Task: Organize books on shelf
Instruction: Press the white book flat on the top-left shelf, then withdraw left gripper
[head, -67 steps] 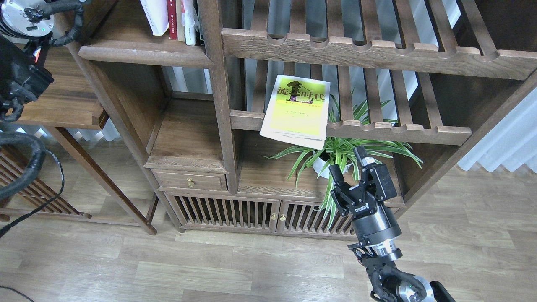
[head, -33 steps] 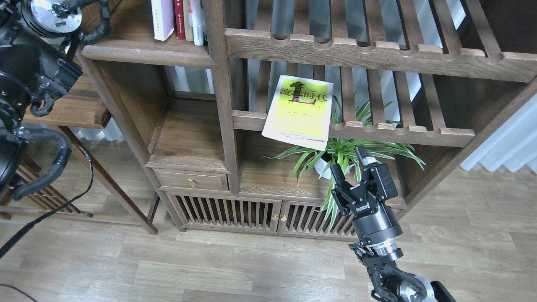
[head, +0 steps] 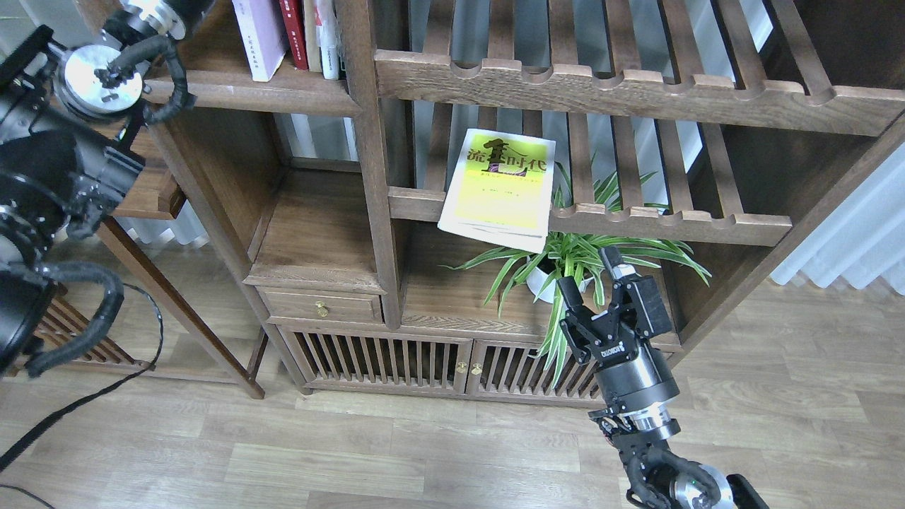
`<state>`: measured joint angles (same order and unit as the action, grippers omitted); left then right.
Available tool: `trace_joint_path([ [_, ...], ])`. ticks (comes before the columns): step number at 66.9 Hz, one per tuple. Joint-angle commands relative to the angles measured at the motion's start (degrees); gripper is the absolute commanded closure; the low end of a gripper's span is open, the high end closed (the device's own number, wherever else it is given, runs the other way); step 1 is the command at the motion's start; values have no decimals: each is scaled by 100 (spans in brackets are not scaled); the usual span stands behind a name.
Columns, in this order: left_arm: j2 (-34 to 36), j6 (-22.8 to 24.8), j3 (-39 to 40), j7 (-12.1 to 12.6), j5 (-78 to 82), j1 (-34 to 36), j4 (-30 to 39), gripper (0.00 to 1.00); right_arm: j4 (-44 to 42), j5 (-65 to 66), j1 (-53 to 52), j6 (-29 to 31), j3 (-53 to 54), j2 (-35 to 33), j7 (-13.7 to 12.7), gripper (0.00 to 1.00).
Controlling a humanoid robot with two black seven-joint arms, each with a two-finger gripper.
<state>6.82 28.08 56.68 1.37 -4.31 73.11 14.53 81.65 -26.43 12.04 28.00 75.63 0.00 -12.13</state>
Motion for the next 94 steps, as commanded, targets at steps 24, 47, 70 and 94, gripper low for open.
trace_joint_path([
  [24, -14, -8, 80, 74, -88, -323, 32, 2, 0, 6, 0, 0, 251, 0, 0, 1],
  [47, 118, -8, 18, 856, -17, -95, 1148, 4, 0, 6, 0, 0, 233, 0, -8, 1],
  [70, 1453, -1226, -87, 1462, 176, -183, 3020, 3, 0, -3, 0, 0, 189, 0, -8, 1],
  [94, 2437, -1208, 150, 1542, 106, -1491, 4759, 1, 0, 6, -9, 0, 198, 0, 0, 1],
])
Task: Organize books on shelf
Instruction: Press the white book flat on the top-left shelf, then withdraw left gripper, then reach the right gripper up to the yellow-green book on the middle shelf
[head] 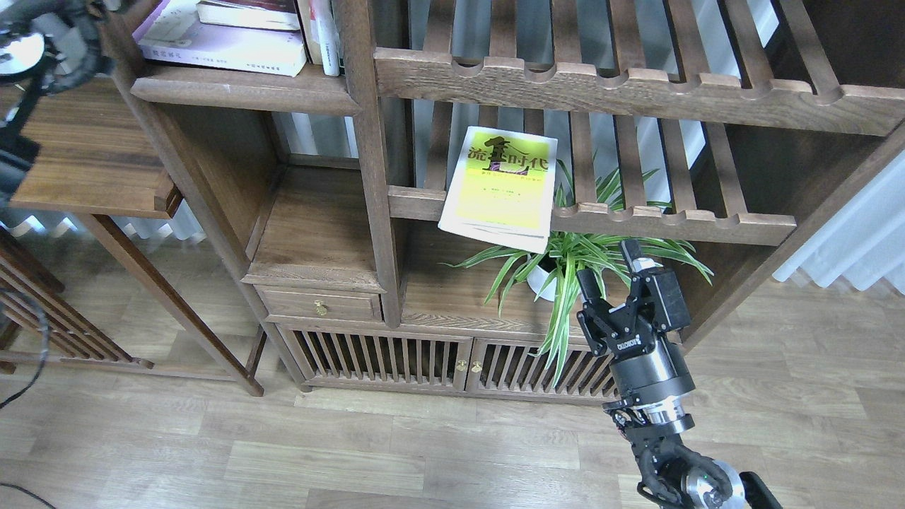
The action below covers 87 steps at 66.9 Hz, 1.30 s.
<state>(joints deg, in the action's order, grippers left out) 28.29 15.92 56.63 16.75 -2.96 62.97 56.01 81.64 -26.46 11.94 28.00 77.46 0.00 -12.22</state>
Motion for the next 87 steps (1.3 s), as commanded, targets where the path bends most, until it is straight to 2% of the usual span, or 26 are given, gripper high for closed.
trace_joint_path([
  [1, 334, 8, 173, 3, -30, -540, 692, 0, 1, 9, 1, -5, 15, 0, 9, 1],
  [12, 888, 69, 410, 12, -627, -1612, 1667, 0, 9, 9, -8, -216, -47, 0, 9, 1],
  [18, 1152, 332, 446, 12, -1040, -2385, 2124, 0, 1, 9, -95, -357, -178, 0, 53, 1],
  [23, 1205, 850, 437, 12, -1058, -2903, 2204, 0, -34, 18, -227, -375, -284, 0, 71, 1],
  [29, 1257, 1208, 437, 12, -1058, -3500, 2213, 0, -236, 27, -429, -436, -381, 0, 79, 1],
  [34, 1275, 1208, 437, 12, -1049, -3976, 2213, 0, -482, 27, -544, -506, -451, 0, 71, 1],
  [37, 1249, 1208, 437, 3, -1049, -4519, 2187, 0, -728, 79, -640, -550, -757, 0, 62, 1],
  [44, 1222, 1208, 411, 3, -1049, -5031, 2081, 0, -1018, 88, -711, -550, -1145, 0, 53, 1],
  [59, 1214, 1208, 384, 3, -1032, -5673, 1598, 0, -1844, 88, -1352, -498, -1567, 0, 62, 1],
  [72, 1222, 1208, 446, 3, -1032, -5796, 1246, 0, -2838, 80, -2152, -542, -1726, 0, 71, 1],
  [82, 1222, 1208, 454, -5, -1032, -5796, 1070, 0, -3093, 62, -2556, -603, -1752, 0, 80, 1],
  [87, 1222, 1208, 437, 3, -1023, -5796, 1009, 0, -3225, 53, -2820, -902, -1752, 0, 80, 1],
])
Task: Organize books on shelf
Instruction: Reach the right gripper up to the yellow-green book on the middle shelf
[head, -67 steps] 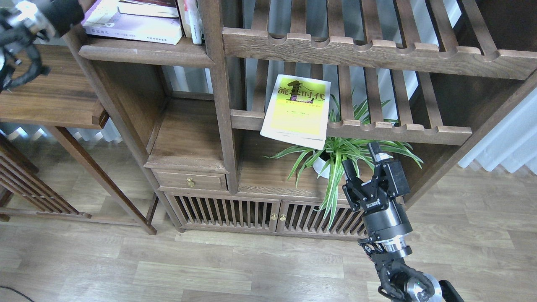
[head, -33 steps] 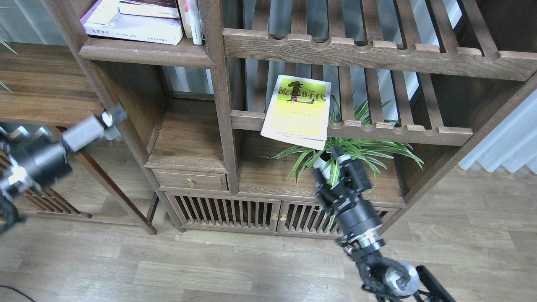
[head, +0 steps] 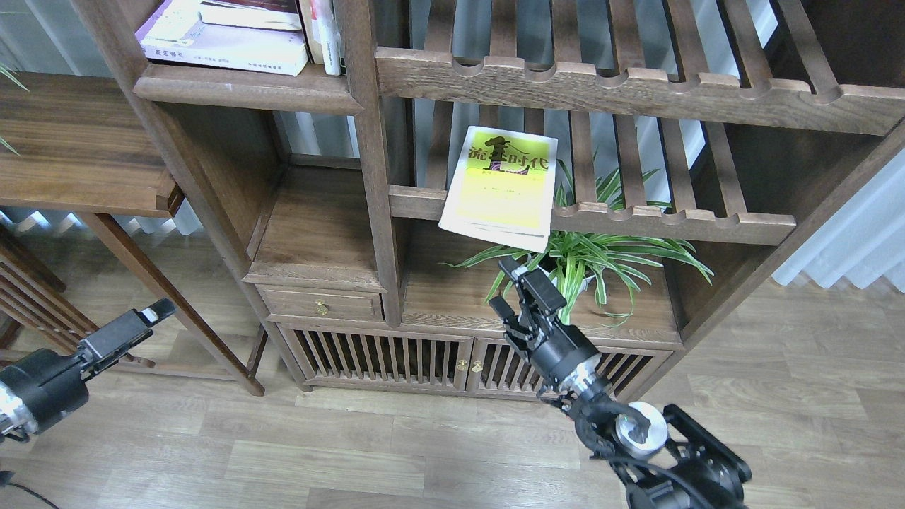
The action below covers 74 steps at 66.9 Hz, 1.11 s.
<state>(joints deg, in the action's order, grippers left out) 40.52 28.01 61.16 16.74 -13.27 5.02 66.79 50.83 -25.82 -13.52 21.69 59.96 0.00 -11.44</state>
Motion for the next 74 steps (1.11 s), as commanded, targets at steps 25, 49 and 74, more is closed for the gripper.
trace_joint_path([
  [25, 43, -1, 107, 5, 8, 8, -70, 0, -390, -10, -845, -1061, -11, 0, 1, 3],
  [49, 70, -1, 195, 5, 17, 17, -70, 0, -591, -396, -1303, -1351, 7, 0, 335, 36],
  [74, 166, -1, 441, 13, 35, 8, -70, 0, -768, -678, -1338, -1334, -90, 0, 581, 77],
])
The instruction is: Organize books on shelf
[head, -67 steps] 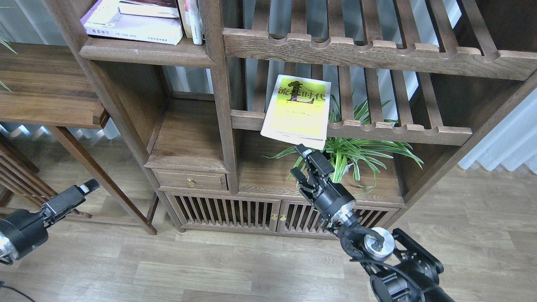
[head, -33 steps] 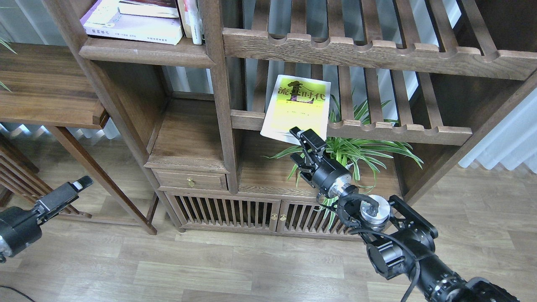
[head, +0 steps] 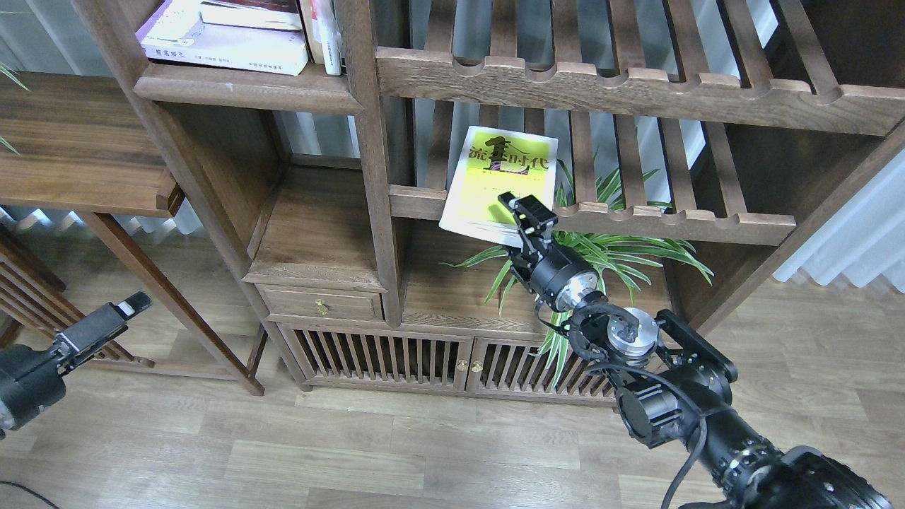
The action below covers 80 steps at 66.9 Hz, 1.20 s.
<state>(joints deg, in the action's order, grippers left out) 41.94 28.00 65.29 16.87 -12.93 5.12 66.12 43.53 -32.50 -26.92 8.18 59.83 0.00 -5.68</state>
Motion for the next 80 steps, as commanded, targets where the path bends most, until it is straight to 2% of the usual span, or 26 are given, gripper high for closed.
trace_joint_path([
  [1, 33, 0, 37, 0, 1, -2, -3, 0, -47, -11, 2, 34, -129, 0, 5, 78],
  [12, 51, 0, 54, -8, 1, -2, -3, 0, -47, -29, 28, 262, -243, 0, 14, 94],
  [21, 7, 0, 54, -35, -8, -2, -20, 0, 102, -37, 204, 798, -270, 0, -30, 96],
  [23, -54, 0, 63, -96, -25, 16, -99, 0, 593, -29, 564, 1106, -279, 0, -100, 96],
  [32, -397, 0, 72, -105, -69, 60, -231, 0, 2131, 112, 1609, 1220, -314, 0, -206, 97],
  [39, -573, 0, 46, -52, -69, 42, -258, 0, 2879, 314, 2295, 1335, -340, 0, -311, 97],
  [47, -1020, 0, -7, -26, -60, 42, -275, 0, 3117, 525, 3051, 1982, -480, 0, -627, 97],
  [56, -1135, 0, -112, -8, -156, -107, -310, 0, 3012, 709, 3535, 1982, -665, -193, -1216, 97],
  [62, -1127, 0, -393, 9, -595, -222, -284, 1, 2924, 780, 3685, 1982, -771, -202, -1383, 97],
  [65, -1074, 0, -753, 88, -1035, -213, -223, 2, 2863, 806, 3694, 1982, -823, -193, -1454, 97],
  [70, -758, 0, -1412, 457, -1878, -186, -29, 2, 2748, 806, 3694, 1982, -902, -158, -1638, 97],
  [71, -627, 0, -1579, 579, -2115, -178, 41, 2, 2722, 806, 3694, 1982, -920, -158, -1699, 97],
  [72, -356, 0, -1946, 920, -2717, -91, 189, 2, 2661, 806, 3685, 1982, -964, -158, -1891, 97],
  [75, -231, 0, -2142, 1089, -3056, -11, 269, 1, 2617, 806, 3685, 1982, -990, -149, -2025, 96],
  [80, -151, 0, -2231, 1113, -3514, 51, 437, 0, 2502, 806, 3667, 1982, -1052, -132, -2192, 96],
])
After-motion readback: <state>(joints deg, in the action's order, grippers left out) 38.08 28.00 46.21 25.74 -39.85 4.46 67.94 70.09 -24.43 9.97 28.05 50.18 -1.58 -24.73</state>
